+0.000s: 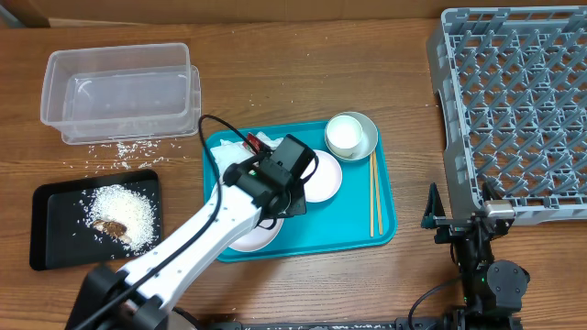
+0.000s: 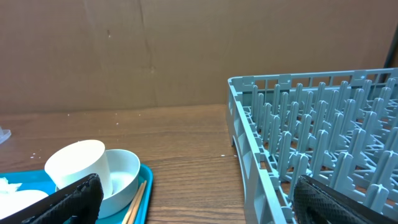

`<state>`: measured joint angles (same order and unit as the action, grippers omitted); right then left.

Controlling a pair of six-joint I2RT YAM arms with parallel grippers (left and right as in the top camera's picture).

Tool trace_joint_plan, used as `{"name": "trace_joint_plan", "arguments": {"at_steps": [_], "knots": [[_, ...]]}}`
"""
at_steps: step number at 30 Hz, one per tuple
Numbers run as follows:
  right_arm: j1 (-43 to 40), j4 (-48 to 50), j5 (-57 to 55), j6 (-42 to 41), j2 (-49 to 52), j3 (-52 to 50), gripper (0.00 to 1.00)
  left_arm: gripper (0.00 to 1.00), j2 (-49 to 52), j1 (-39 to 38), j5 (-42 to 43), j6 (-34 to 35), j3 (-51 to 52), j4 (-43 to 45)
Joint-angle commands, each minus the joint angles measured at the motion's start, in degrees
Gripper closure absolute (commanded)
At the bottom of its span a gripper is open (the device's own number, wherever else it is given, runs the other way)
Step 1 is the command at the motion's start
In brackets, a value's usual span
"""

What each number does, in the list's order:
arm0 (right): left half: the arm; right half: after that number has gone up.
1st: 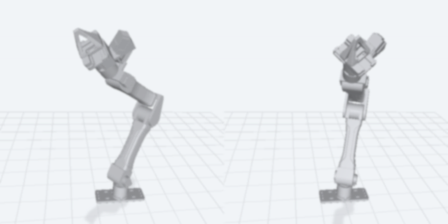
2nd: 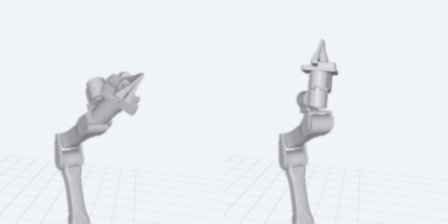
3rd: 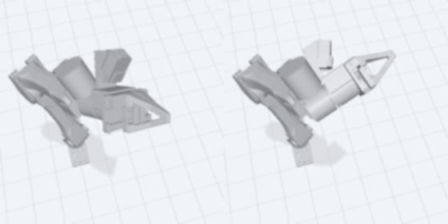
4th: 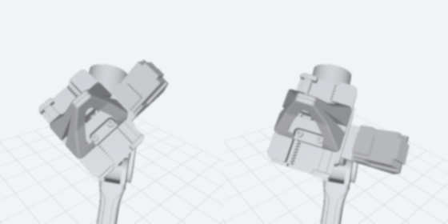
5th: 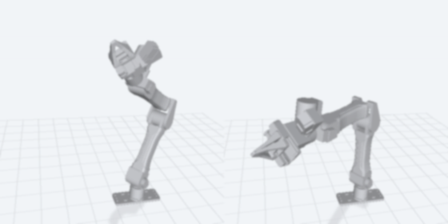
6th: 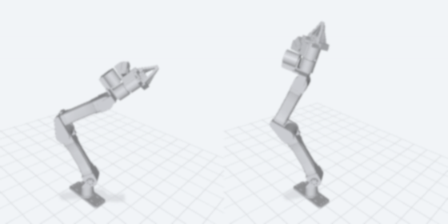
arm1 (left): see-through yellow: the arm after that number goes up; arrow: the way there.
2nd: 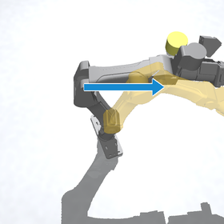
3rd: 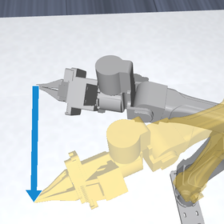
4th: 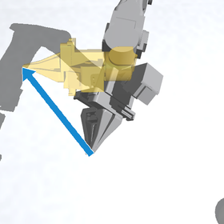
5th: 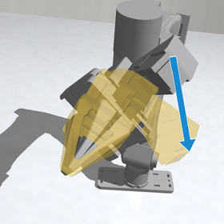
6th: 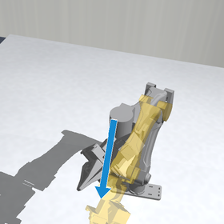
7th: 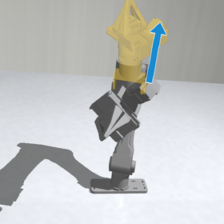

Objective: Sort waste into correct bins and load items into the dishwasher
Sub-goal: 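Carry the empty plate back and set it on the teal tray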

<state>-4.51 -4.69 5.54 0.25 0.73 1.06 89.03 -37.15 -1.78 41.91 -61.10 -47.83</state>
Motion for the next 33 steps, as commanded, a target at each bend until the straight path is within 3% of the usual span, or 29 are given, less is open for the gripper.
{"name": "trace_joint_plan", "arguments": {"at_steps": [1,5,7,11,12,19,24,29,33], "knots": [[-0.39,0.28,-0.33,0.42,-0.57,-0.59,0.0,0.96,4.02,-0.07,-1.2,0.92,0.74,0.52],[-0.39,0.28,-0.33,0.42,-0.57,-0.59,0.0,0.95,6.71,-0.07,-0.72,0.92,0.72,0.52],[-0.39,0.28,-0.33,0.39,-0.57,-0.59,0.0,0.89,6.75,-0.07,-0.07,0.52,0.68,0.55],[-0.39,0.28,-0.33,0.42,-0.57,-0.59,0.0,0.48,6.75,0.0,1.9,-3.28,-0.59,-0.28],[-0.39,0.28,-0.33,0.42,-0.57,-0.59,0.0,0.42,6.75,0.0,1.99,-3.78,-1.16,-1.07],[-0.39,0.28,-0.33,0.42,-0.57,-0.59,0.0,0.41,6.73,0.0,0.5,-4.28,-8.46,-9.27],[-0.39,0.28,-0.33,0.39,-0.57,-0.59,0.0,0.39,6.73,0.66,-5.77,-4.24,-17.49,-16.15],[-0.39,0.28,-0.33,0.42,-0.57,-0.59,0.0,0.06,6.73,3.58,-10.25,-4.24,-22.38,-17.9],[-0.39,0.28,-0.33,0.42,-0.57,-0.59,0.0,0.03,7.13,7.32,-10.25,-4.26,-22.43,-16.17]]}}
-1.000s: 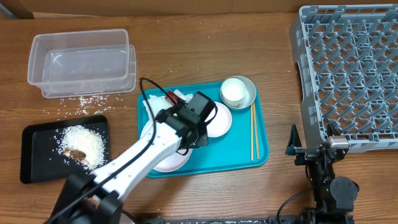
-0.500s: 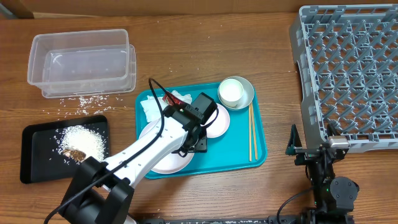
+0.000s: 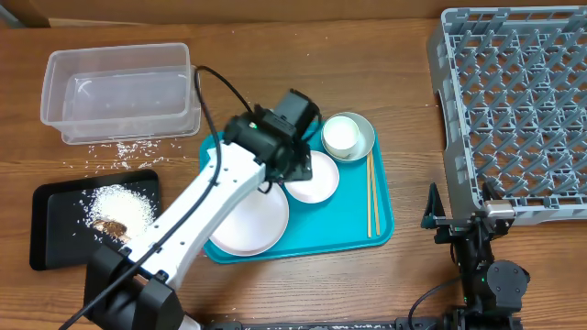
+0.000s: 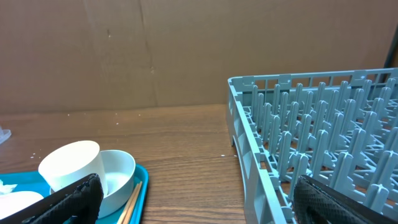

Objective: Sort waste into correct bins and load items into the dishwasher
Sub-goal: 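Carry the empty plate back and set it on the teal tray, then grasp the crumpled white tissue on the tray with the left gripper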

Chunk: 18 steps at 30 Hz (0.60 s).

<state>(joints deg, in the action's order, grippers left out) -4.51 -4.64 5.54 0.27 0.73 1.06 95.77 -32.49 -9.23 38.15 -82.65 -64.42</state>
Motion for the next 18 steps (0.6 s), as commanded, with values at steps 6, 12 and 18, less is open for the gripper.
{"name": "trace_joint_plan", "arguments": {"at_steps": [6,12,18], "knots": [[-0.39,0.24,-0.33,0.39,-0.57,-0.59,0.0,0.13,2.71,6.64,-2.97,-2.25,0.22,3.04],[-0.39,0.24,-0.33,0.39,-0.57,-0.59,0.0,0.11,8.22,10.54,-2.97,-1.84,0.22,3.89],[-0.39,0.22,-0.33,0.39,-0.57,-0.59,0.0,0.21,12.37,15.58,-2.73,-1.27,0.22,3.3]]}}
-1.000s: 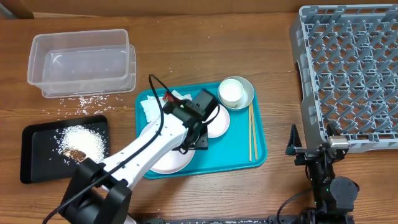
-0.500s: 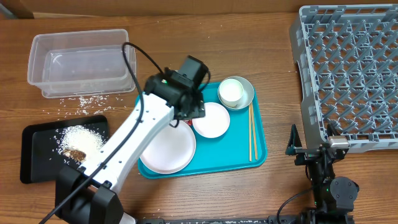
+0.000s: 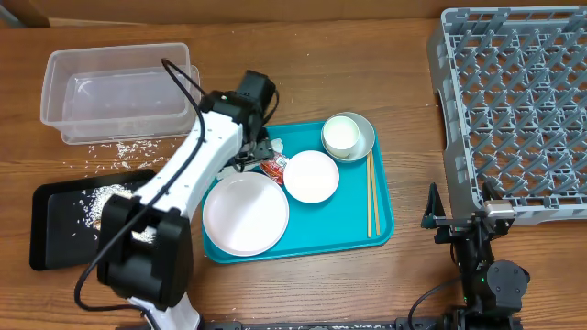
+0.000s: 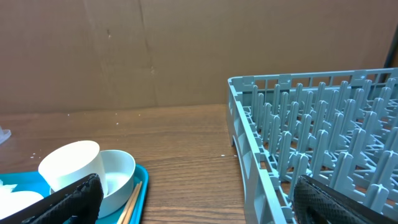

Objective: Sort waste into correct bins and load items into the dishwasher
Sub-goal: 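Grasp the crumpled white tissue on the tray with the left gripper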

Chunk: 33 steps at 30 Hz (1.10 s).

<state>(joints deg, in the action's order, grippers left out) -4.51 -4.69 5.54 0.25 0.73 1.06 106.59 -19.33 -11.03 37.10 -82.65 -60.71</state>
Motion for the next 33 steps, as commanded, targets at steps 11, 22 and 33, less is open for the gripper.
{"name": "trace_joint_plan", "arguments": {"at_steps": [11,22,33], "knots": [[-0.39,0.28,-0.33,0.39,-0.57,-0.59,0.0,0.27,2.73,5.44,2.14,-0.72,1.86,1.33],[-0.39,0.28,-0.33,0.42,-0.57,-0.59,0.0,0.28,6.25,5.51,3.58,-1.2,3.8,6.29],[-0.39,0.28,-0.33,0.42,-0.57,-0.59,0.0,0.87,6.56,5.49,5.35,-1.4,3.8,7.43]]}}
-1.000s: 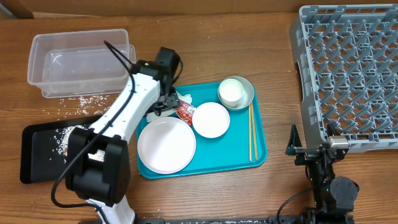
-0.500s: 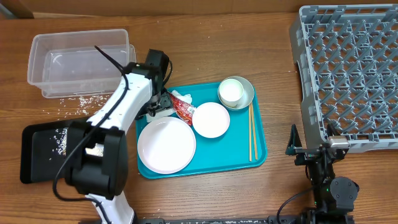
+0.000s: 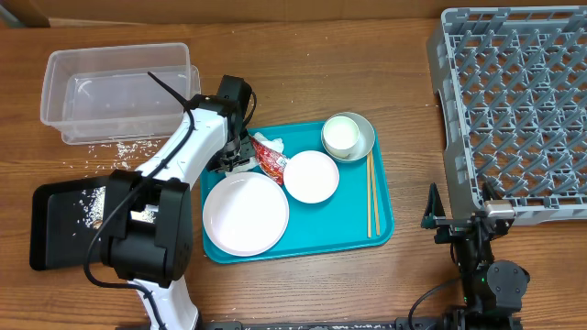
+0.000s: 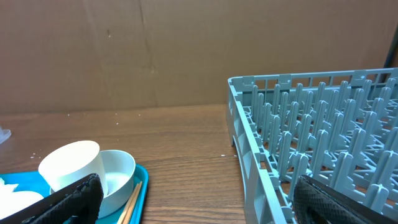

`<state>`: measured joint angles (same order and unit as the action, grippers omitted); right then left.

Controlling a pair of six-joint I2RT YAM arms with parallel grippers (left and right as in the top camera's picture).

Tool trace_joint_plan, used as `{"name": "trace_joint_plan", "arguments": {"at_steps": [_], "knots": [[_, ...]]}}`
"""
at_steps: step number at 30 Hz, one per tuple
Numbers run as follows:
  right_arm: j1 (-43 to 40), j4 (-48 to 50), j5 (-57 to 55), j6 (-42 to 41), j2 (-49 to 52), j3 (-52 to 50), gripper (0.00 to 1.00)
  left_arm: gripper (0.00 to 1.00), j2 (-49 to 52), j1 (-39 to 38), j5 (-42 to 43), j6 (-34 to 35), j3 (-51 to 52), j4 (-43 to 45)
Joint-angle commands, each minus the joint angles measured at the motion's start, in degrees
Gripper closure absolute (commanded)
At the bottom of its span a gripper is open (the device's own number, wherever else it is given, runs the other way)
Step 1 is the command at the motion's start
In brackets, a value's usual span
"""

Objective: Sort waste into correct bins and load items into the dishwasher
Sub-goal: 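Grasp the crumpled white tissue on the tray with the left gripper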

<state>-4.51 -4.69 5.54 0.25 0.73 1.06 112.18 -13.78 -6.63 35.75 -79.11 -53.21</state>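
On the teal tray [image 3: 381,225] lie a large white plate [image 3: 245,214], a small white plate [image 3: 311,176], a white cup [image 3: 342,135] standing in a pale bowl [image 3: 366,130], and chopsticks [image 3: 371,194]. A red-and-white wrapper [image 3: 268,156] lies at the tray's upper left. My left gripper [image 3: 236,159] is right against the wrapper's left end, with its jaws hidden under the wrist. My right gripper [image 4: 196,202] rests open and empty at the table's front right, beside the grey dish rack [image 3: 514,110]. The cup [image 4: 71,165], bowl [image 4: 121,171] and rack [image 4: 311,124] show in the right wrist view.
A clear plastic bin [image 3: 119,92] stands at the back left, with spilled rice grains [image 3: 119,147] in front of it. A black tray [image 3: 55,229] holding rice sits at the front left, partly covered by the left arm.
My left gripper has shifted a little left, to the tray's left rim. The red-and-white wrapper now lies slightly higher and further left. My right arm has not moved.
My left gripper first hung over the tray's middle, covering the plates. Later it was further back, near the small plate, then over the tray's upper left by the wrapper. Now it sits at the left rim beside the wrapper. The right arm stayed parked.
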Motion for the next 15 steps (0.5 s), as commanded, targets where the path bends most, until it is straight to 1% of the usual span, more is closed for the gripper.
{"name": "trace_joint_plan", "arguments": {"at_steps": [1,5,8,9,11,15], "knots": [[-0.39,0.26,-0.33,0.39,-0.57,-0.59,0.0,0.96,0.96,-0.07,1.05,-0.13,0.26,-0.15],[-0.39,0.26,-0.33,0.42,-0.57,-0.59,0.0,0.96,0.92,-0.07,3.15,-2.34,-1.09,-1.18],[-0.39,0.26,-0.33,0.39,-0.57,-0.59,0.0,0.96,0.28,-0.07,3.32,-2.56,-4.76,-4.76],[-0.39,0.26,-0.35,0.42,-0.57,-0.59,0.0,0.96,-0.5,-0.11,3.32,-2.54,-8.07,-8.09],[-0.39,0.28,-0.33,0.39,-0.57,-0.59,0.0,0.96,-1.33,-0.11,3.3,-2.56,-11.89,-12.07],[-0.39,0.28,-0.33,0.39,-0.57,-0.59,0.0,0.96,-2.43,-0.11,3.3,-3.02,-17.94,-18.23]]}}
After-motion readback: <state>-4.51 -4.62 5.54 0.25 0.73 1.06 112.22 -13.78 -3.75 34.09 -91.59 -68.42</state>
